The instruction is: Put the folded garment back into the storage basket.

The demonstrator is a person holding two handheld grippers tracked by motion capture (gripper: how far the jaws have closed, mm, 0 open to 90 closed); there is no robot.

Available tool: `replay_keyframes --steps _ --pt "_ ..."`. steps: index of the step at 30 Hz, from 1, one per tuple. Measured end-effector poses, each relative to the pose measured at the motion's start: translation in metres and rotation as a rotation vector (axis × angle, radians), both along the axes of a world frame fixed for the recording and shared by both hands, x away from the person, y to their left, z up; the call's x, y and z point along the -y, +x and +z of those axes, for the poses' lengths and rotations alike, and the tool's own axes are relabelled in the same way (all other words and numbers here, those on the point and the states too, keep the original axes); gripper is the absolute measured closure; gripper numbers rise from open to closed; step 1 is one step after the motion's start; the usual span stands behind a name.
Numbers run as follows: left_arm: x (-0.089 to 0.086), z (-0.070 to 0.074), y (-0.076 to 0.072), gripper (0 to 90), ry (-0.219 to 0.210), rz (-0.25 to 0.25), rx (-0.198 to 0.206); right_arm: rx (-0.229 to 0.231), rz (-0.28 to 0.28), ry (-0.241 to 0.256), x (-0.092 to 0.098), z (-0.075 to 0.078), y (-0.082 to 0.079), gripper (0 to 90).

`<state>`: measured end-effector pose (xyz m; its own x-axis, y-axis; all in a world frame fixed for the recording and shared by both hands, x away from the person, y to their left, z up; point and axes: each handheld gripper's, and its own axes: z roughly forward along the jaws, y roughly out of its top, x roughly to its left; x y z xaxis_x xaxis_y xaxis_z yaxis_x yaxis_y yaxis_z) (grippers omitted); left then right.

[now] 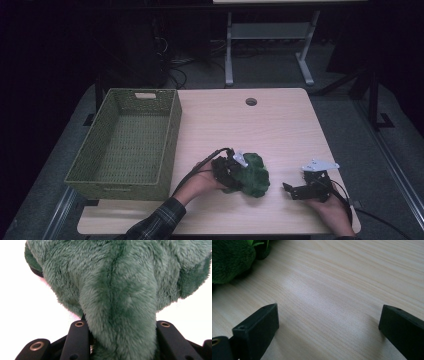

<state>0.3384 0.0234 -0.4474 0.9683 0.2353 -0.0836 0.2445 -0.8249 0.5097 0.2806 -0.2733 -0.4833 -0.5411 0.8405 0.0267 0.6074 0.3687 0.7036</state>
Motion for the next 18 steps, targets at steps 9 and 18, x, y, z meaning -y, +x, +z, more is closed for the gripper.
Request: replay_keyframes --steps 9,18 --pt "-0.003 0.008 0.000 63.3 -0.017 0.018 -0.007 0.001 0.003 -0.002 0.000 0.000 0.000 2.6" --pt "-0.014 0.026 0.001 63.6 -0.047 0.054 -0.017 -0.001 0.000 0.000 0.000 0.000 0.000 2.7"
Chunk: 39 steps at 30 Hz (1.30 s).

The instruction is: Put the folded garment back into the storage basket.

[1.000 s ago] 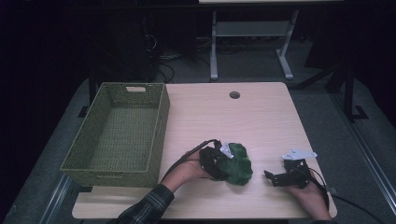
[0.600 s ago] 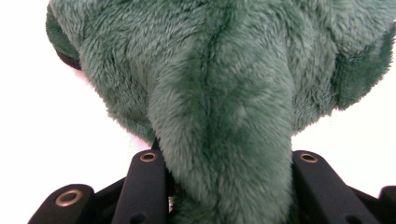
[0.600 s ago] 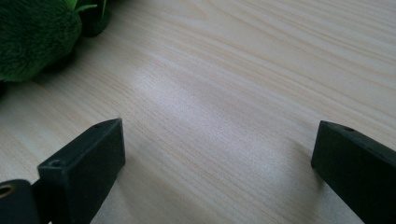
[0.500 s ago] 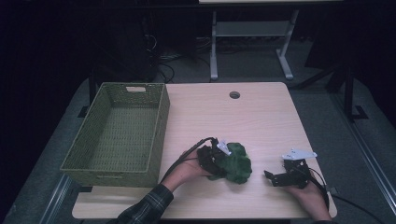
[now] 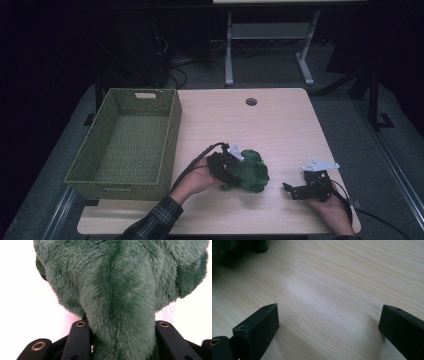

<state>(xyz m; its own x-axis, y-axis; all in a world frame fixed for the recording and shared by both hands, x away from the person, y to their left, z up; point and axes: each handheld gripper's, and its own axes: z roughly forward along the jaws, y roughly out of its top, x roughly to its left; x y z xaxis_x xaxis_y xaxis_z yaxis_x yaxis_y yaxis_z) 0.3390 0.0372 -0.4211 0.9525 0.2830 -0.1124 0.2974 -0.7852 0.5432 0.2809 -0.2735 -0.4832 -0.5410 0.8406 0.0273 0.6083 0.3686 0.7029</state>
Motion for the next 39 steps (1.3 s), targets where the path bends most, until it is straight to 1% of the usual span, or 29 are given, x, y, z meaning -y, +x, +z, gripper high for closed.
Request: replay_keyframes --steps 3,5,7,11,16,18,19,20,21,23,27,29,30,34,36,38,39 --pt "-0.007 0.008 0.001 63.5 -0.017 0.026 0.000 -0.001 -0.005 0.000 0.000 0.000 0.001 2.6" --pt "-0.011 0.013 0.003 63.5 -0.023 0.035 -0.001 0.002 -0.003 -0.003 0.000 0.000 0.001 2.7" --pt "-0.015 0.018 0.004 63.4 -0.027 0.046 -0.001 -0.006 -0.008 0.002 0.000 0.000 0.000 2.6" --pt "-0.024 0.029 0.004 63.4 -0.023 0.065 0.008 -0.005 -0.007 0.001 0.000 0.000 0.000 2.6" --pt "-0.038 0.045 0.005 63.5 -0.043 0.092 0.009 -0.003 -0.007 0.000 0.000 0.000 0.000 2.6" --pt "-0.043 0.050 0.006 63.5 -0.041 0.100 0.017 -0.001 -0.006 -0.001 0.000 0.000 0.000 2.7" --pt "-0.046 0.052 0.008 63.4 -0.033 0.101 0.023 -0.001 -0.006 -0.001 0.000 0.000 0.000 2.7" --pt "-0.049 0.054 0.008 63.4 -0.038 0.112 0.025 -0.003 -0.006 0.000 0.000 0.000 0.000 2.6" --pt "-0.054 0.058 0.009 63.4 -0.031 0.115 0.033 -0.004 -0.007 0.001 0.000 0.000 0.000 2.7" --pt "-0.060 0.063 0.010 63.4 -0.046 0.139 0.033 -0.004 -0.007 0.000 0.000 0.000 0.000 2.7" --pt "-0.073 0.075 0.013 63.4 -0.030 0.139 0.056 -0.004 -0.008 0.001 0.000 0.000 0.000 2.7" --pt "-0.080 0.080 0.014 63.4 -0.043 0.152 0.061 -0.004 -0.008 0.000 0.000 0.000 0.000 2.7" --pt "-0.083 0.083 0.015 63.4 -0.042 0.152 0.063 -0.004 -0.008 0.001 0.000 0.000 0.000 2.7" --pt "-0.094 0.091 0.017 63.3 -0.055 0.175 0.080 0.001 -0.010 0.000 0.000 0.000 0.000 2.6" --pt "-0.099 0.094 0.019 63.3 -0.047 0.179 0.083 0.001 -0.014 0.001 0.000 0.000 -0.001 2.7" --pt "-0.105 0.097 0.020 63.3 -0.053 0.185 0.082 0.002 -0.013 0.001 0.000 0.000 -0.001 2.7" --pt "-0.108 0.099 0.021 63.3 -0.049 0.186 0.082 0.003 -0.014 0.001 0.000 0.000 -0.001 2.7"
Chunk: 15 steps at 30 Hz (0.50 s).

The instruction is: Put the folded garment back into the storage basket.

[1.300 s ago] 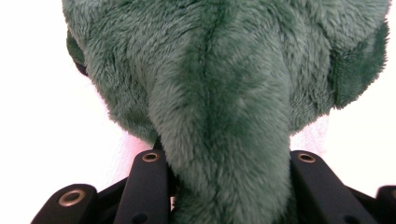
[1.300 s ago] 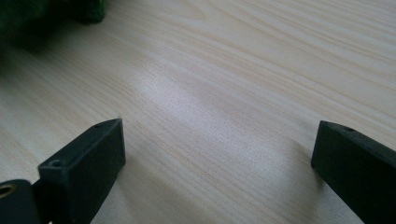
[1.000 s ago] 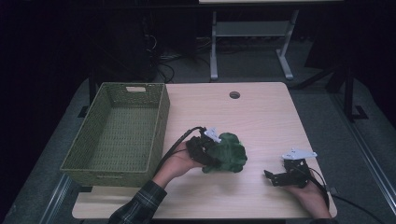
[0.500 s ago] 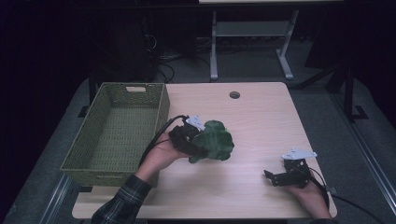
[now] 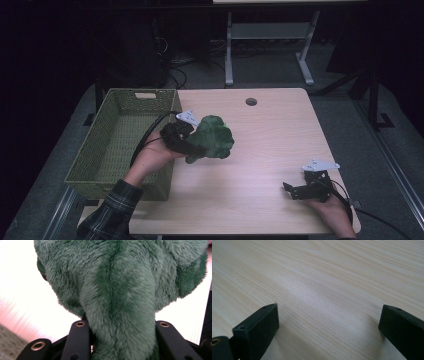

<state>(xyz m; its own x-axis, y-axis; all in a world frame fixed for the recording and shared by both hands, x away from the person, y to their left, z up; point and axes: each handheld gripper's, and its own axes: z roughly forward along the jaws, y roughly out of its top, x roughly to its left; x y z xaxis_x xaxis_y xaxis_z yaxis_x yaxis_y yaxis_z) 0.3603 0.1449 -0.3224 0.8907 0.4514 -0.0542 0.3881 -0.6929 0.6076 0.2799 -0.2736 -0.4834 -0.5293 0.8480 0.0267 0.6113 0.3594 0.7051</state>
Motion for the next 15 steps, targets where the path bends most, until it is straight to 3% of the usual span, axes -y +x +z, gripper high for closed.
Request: replay_keyframes --steps 15 --pt "-0.048 0.018 0.003 63.3 0.006 0.122 0.048 0.000 -0.004 0.000 0.000 0.000 -0.002 2.6"
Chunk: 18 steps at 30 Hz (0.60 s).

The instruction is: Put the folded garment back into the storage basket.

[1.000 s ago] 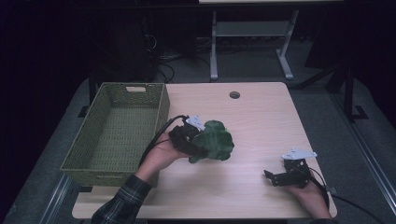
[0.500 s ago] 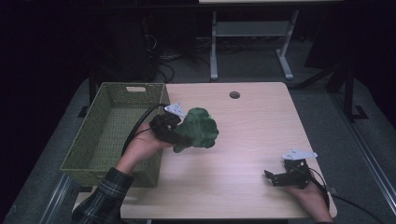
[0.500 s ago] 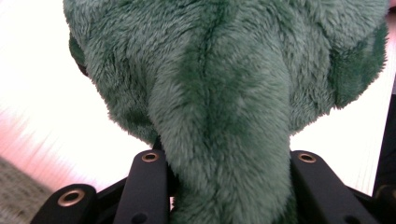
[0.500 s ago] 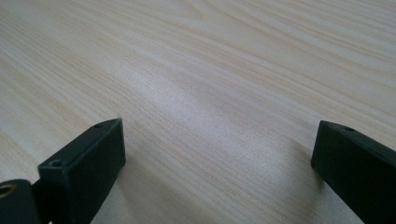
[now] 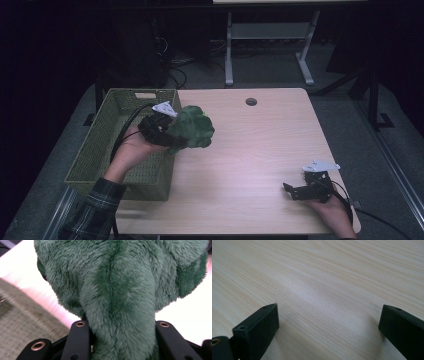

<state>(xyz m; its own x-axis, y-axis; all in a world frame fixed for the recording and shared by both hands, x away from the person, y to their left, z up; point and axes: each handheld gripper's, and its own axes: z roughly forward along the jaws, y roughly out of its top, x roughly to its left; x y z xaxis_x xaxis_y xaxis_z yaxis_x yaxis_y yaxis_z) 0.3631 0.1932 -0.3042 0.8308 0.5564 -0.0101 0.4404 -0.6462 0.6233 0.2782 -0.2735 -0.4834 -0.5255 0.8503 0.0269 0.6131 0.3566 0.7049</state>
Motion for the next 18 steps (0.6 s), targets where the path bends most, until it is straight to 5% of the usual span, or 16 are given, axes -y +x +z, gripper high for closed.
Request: replay_keyframes --steps 18 --pt "-0.049 0.010 0.003 63.3 -0.006 0.123 0.033 -0.001 0.000 0.001 0.000 0.000 0.000 2.6"
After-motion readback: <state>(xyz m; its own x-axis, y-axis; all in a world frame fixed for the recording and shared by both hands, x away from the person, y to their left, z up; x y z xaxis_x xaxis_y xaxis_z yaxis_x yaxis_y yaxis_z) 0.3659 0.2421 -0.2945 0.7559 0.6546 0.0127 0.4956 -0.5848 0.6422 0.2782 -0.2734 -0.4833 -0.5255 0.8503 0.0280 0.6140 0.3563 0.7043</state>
